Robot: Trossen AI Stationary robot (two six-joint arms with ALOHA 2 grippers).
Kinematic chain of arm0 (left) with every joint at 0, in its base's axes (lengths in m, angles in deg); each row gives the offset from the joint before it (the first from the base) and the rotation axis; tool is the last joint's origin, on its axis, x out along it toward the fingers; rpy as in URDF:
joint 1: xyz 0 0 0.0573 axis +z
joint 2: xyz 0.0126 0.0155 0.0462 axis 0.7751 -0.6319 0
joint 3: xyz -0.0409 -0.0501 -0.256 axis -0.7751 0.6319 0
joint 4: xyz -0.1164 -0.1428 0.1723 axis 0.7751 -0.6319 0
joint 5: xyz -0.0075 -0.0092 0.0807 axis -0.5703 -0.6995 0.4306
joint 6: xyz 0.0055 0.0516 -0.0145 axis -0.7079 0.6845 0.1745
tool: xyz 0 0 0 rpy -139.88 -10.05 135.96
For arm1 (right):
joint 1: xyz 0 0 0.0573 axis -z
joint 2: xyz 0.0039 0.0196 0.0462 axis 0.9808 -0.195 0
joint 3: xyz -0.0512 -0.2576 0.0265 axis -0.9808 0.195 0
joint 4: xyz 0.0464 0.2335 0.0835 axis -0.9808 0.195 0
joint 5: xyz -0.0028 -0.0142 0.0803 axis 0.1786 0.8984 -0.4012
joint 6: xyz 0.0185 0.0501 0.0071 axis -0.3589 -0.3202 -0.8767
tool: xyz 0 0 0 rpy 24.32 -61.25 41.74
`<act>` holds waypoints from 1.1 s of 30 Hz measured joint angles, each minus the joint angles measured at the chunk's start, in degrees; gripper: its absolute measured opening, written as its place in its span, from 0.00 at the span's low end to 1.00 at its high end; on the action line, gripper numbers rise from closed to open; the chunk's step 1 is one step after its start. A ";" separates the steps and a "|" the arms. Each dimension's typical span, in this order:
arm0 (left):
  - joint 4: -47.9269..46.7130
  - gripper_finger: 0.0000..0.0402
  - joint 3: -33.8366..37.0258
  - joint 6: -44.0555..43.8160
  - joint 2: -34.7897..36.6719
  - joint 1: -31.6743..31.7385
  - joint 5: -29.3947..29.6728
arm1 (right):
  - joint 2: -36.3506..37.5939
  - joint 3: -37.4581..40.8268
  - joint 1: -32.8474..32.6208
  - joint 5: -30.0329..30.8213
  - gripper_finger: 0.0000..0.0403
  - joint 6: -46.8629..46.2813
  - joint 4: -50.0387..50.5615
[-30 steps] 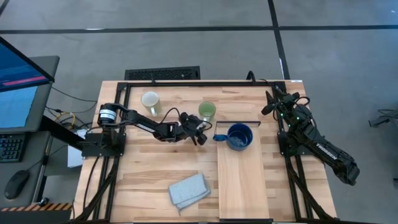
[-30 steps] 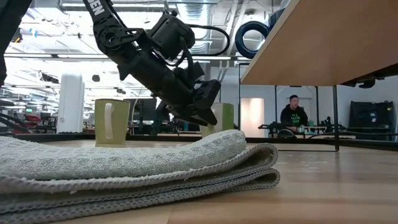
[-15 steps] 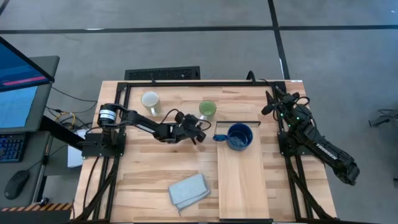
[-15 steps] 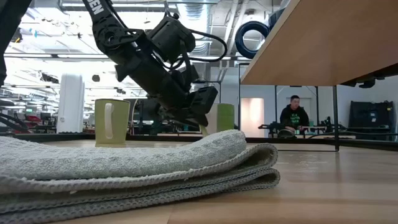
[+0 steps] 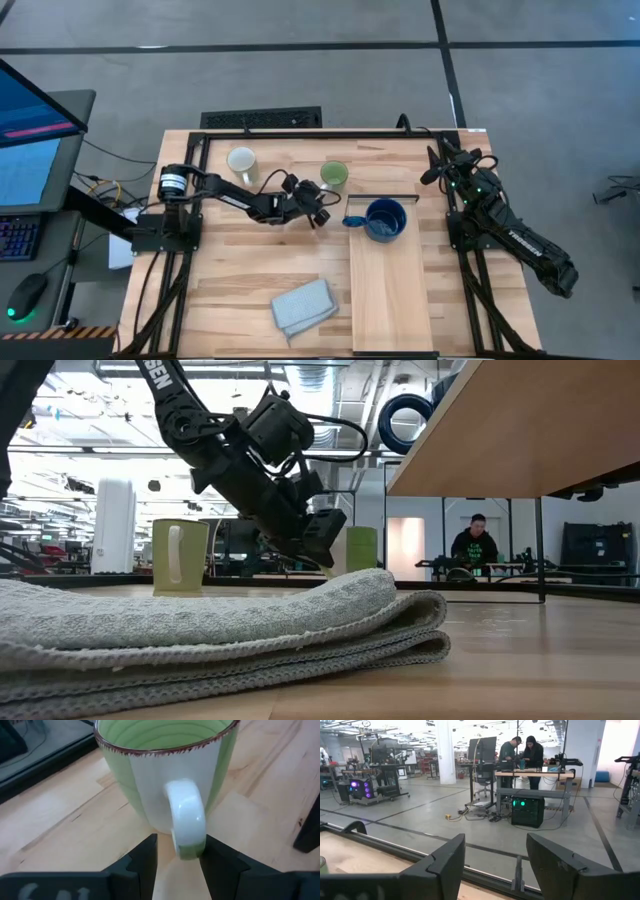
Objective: Stack small to large cups/mugs on shelf
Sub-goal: Put the light green cup on the shelf
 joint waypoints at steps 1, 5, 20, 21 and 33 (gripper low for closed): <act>0.11 0.32 0.00 0.08 0.00 0.30 -0.48 | 0.00 0.00 0.00 0.00 0.58 0.00 0.00; 1.55 0.32 0.00 -0.04 0.00 1.09 -1.33 | 0.00 0.00 0.00 0.00 0.58 0.03 0.01; 3.19 0.10 -0.02 2.97 0.00 1.58 -3.56 | 0.00 0.00 0.00 0.00 0.58 1.38 0.03; 3.15 0.10 -0.02 2.58 0.00 1.77 -3.50 | 0.00 0.00 0.00 0.00 0.58 1.38 0.01; 2.76 0.10 -0.02 2.07 0.37 1.64 -4.52 | 0.00 0.00 0.00 0.00 0.58 1.38 0.02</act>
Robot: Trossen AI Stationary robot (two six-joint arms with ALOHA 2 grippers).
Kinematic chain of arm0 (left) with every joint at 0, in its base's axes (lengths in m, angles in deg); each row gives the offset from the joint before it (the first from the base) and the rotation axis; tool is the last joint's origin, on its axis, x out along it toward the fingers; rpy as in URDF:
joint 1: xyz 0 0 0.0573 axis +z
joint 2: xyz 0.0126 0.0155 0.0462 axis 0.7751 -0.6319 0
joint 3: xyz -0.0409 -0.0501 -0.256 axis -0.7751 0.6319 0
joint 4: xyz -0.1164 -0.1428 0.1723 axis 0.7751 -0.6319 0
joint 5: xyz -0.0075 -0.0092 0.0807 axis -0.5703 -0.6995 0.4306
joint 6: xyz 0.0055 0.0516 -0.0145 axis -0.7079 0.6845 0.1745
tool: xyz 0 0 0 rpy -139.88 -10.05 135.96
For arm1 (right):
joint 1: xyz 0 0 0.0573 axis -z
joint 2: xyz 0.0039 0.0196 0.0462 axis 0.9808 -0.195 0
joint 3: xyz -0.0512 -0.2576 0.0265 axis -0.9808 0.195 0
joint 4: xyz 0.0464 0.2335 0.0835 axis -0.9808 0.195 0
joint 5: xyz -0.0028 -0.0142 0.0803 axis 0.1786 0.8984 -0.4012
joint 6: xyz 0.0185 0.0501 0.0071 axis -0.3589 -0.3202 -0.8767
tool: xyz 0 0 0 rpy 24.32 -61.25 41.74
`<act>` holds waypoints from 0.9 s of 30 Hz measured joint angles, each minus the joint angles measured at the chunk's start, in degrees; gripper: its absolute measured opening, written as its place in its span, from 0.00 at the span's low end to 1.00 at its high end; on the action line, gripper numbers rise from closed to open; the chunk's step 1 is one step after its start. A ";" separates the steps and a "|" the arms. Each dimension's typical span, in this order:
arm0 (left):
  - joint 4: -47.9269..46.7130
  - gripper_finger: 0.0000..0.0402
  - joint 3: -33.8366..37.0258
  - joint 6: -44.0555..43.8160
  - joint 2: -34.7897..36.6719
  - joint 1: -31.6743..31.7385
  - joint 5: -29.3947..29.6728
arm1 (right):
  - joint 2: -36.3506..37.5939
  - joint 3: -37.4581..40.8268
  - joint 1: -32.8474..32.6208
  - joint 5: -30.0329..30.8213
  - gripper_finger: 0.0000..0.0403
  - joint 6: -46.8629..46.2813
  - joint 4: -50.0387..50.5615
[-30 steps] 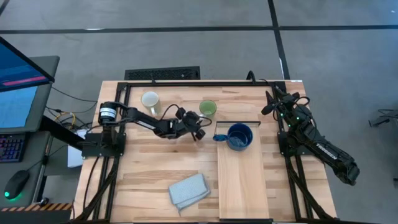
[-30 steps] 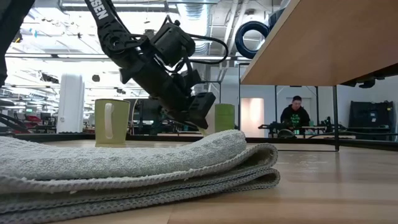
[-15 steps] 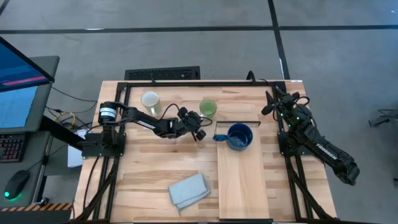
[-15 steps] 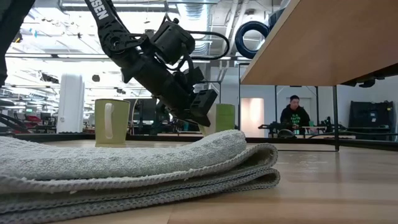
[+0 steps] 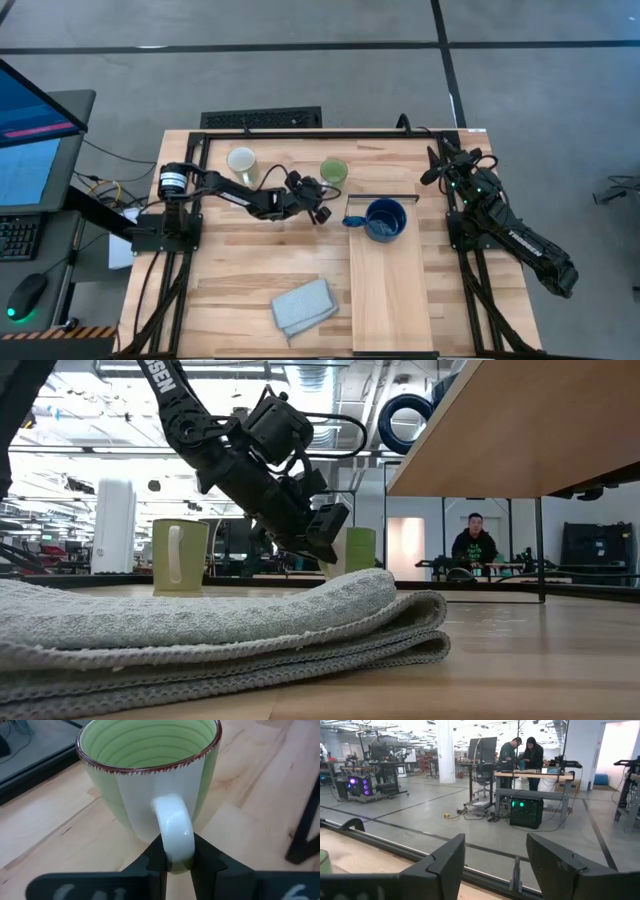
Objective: Stack small to large cups/mugs on shelf
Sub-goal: Put the light green cup on the shelf
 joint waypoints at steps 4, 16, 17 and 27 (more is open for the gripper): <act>-1.43 0.10 0.07 0.60 2.31 -1.50 -0.10 | 0.00 -0.01 0.00 0.00 0.58 -0.01 -0.02; -17.97 0.10 0.04 2.71 18.80 -7.75 9.22 | -0.11 0.00 -0.07 -0.04 0.58 -0.42 0.05; -18.82 0.10 0.04 3.00 20.16 -8.29 9.60 | -0.26 -0.01 -0.07 -0.04 0.58 -0.42 -0.01; -23.98 0.10 0.04 5.43 32.70 -14.39 7.61 | -1.16 -0.01 -0.07 -0.04 0.58 -0.44 0.00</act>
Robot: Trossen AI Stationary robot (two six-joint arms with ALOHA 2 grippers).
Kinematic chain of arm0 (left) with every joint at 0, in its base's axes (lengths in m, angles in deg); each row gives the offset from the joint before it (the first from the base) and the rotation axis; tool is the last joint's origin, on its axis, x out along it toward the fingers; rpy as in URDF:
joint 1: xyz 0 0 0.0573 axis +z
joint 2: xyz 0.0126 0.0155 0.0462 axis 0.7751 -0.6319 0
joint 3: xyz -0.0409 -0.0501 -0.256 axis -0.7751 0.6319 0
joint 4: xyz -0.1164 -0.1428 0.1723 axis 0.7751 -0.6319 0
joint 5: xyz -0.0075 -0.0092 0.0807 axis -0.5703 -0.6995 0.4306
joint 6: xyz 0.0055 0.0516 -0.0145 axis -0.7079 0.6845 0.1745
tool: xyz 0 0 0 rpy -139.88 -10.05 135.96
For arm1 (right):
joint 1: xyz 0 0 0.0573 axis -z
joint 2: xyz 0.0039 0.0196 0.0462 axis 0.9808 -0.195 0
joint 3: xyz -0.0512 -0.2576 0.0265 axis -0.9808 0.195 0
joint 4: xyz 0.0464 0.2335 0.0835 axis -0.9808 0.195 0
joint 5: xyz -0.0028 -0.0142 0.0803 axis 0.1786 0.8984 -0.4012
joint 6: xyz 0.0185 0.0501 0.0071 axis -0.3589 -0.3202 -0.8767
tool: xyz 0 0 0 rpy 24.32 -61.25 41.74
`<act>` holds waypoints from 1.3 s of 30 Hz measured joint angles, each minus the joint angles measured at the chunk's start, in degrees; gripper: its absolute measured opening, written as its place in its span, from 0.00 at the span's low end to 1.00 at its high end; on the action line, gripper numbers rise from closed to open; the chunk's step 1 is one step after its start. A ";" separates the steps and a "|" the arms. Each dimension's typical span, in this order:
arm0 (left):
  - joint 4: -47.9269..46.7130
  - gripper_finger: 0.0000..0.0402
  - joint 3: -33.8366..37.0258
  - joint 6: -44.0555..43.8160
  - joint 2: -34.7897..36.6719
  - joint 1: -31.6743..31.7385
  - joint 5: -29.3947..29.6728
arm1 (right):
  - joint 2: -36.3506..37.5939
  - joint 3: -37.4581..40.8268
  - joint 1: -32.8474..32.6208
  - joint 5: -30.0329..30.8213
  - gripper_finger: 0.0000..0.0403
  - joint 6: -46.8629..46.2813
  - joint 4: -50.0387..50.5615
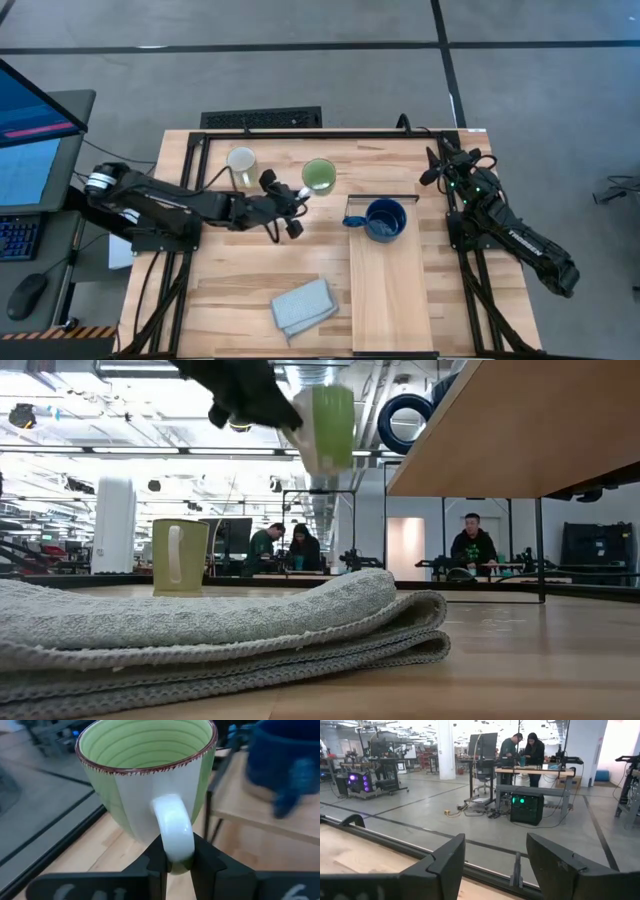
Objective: Stack small to large cups/mugs on shelf
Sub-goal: Put the light green cup on the shelf
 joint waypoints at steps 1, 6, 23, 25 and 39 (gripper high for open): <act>-0.50 0.10 0.00 0.03 0.91 -0.56 -0.30 | -0.03 0.00 0.00 0.00 0.58 0.00 0.13; -1.32 0.10 0.00 1.29 3.69 -3.37 -1.00 | -0.45 0.00 0.00 0.00 0.58 -0.02 -0.03; -5.26 0.10 -9.42 5.98 4.46 -11.89 -5.99 | -0.46 0.01 0.00 0.00 0.58 -0.07 0.02; -5.47 0.10 -9.73 6.00 4.46 -12.46 -6.20 | -0.46 0.00 0.00 0.00 0.58 -0.09 0.02; -2.75 0.10 -13.90 8.74 -1.30 -13.52 -10.53 | -0.83 0.00 0.00 0.02 0.58 -2.08 0.15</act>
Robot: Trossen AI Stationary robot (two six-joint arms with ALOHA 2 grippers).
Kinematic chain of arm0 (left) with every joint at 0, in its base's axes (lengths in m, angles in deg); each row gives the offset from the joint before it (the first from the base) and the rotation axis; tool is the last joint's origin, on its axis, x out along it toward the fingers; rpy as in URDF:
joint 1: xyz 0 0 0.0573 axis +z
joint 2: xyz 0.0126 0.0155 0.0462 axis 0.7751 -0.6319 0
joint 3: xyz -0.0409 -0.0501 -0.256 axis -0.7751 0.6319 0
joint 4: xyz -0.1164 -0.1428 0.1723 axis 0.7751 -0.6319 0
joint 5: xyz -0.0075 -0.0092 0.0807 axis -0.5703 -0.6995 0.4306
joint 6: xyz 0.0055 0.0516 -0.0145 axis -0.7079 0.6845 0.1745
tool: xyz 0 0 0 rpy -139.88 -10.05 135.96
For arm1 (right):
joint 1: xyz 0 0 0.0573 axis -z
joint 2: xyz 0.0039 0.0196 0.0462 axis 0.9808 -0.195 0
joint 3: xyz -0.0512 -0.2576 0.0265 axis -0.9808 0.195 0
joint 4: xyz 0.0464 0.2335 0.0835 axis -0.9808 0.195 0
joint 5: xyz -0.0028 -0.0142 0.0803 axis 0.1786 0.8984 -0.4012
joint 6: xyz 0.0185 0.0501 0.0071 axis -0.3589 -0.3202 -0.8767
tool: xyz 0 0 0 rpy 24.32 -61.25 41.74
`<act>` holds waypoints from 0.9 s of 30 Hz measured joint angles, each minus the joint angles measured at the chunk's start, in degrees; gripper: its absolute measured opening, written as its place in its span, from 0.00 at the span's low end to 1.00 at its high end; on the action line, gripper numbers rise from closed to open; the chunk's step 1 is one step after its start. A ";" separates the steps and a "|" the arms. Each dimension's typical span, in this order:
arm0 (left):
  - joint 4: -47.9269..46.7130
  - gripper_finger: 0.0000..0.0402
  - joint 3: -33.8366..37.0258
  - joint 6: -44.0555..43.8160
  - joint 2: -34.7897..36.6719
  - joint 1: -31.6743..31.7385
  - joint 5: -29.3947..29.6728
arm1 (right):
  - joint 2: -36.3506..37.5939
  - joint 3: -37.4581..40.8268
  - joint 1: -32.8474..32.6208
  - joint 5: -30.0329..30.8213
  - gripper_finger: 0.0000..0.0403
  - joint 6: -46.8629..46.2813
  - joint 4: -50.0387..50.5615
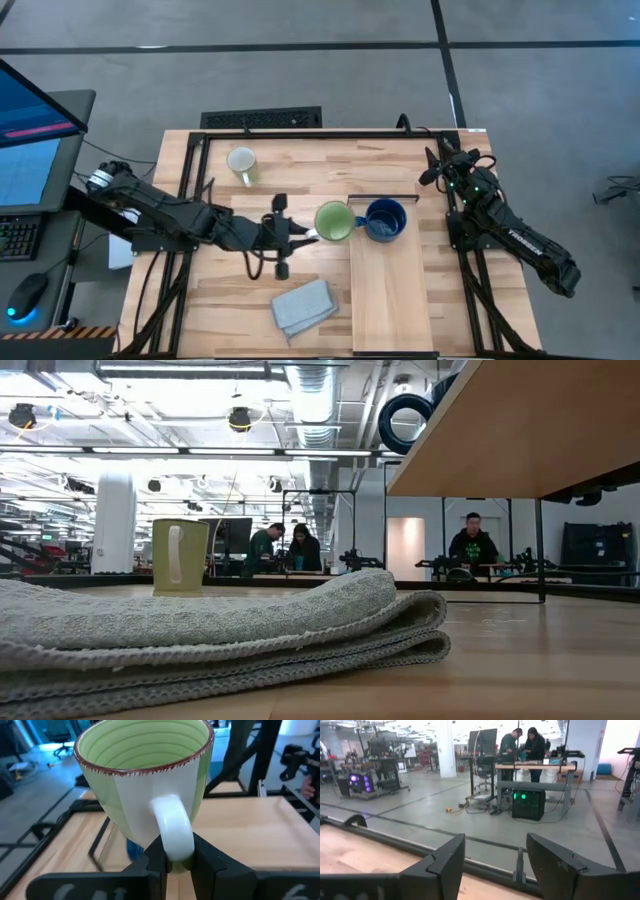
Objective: Stack small to large cups/mugs on shelf
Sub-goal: Put the light green cup on the shelf
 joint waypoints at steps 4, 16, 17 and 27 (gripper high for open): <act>-3.29 0.10 -5.59 1.50 -4.53 -0.06 -1.39 | -0.53 0.00 0.11 0.00 0.58 0.01 0.00; -10.99 0.10 -22.20 4.84 -18.65 1.31 -9.12 | -1.83 0.00 0.09 -0.04 0.58 0.00 -0.01; -10.96 0.10 -22.56 5.26 -19.23 1.64 -10.77 | -1.81 0.00 0.11 -0.04 0.58 0.00 -0.02; -8.01 0.10 -23.60 5.78 -23.02 5.57 -18.82 | -2.54 0.00 -0.02 -0.24 0.58 0.02 -0.03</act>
